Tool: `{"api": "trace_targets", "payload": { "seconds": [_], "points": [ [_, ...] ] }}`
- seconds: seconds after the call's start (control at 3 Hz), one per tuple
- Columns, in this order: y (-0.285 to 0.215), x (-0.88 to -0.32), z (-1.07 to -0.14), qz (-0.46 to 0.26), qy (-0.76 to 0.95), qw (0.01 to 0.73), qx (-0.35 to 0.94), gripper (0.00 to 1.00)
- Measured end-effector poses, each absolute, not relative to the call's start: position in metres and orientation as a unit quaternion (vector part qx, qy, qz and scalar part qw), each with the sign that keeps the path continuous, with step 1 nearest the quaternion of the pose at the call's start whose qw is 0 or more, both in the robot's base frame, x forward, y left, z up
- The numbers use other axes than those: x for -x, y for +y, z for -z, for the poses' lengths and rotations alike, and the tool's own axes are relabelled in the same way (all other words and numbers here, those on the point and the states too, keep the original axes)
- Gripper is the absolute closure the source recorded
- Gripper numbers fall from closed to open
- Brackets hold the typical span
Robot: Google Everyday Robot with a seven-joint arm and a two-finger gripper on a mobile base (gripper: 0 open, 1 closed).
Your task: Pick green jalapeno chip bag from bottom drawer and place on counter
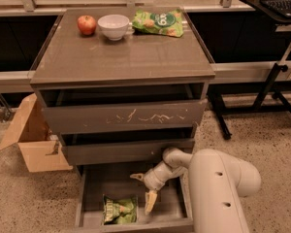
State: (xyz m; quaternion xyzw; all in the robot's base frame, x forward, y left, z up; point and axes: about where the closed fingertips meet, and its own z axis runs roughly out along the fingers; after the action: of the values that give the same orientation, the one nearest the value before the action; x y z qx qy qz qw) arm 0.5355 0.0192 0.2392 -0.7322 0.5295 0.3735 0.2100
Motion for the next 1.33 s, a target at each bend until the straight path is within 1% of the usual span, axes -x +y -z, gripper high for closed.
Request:
{"api": "trace_targets", "payload": {
  "seconds": [0.33,0.67,1.0,1.33],
  "points": [
    [0.043,-0.537,-0.214,-0.356,0.543,0.232,0.725,0.0],
    [0.057,-0.54,-0.197,-0.349,0.558,0.257,0.708,0.0],
    [0.071,-0.542,-0.173,-0.36,0.571,0.272,0.686,0.0],
    [0.071,-0.542,-0.173,-0.36,0.571,0.272,0.686,0.0]
  ]
}}
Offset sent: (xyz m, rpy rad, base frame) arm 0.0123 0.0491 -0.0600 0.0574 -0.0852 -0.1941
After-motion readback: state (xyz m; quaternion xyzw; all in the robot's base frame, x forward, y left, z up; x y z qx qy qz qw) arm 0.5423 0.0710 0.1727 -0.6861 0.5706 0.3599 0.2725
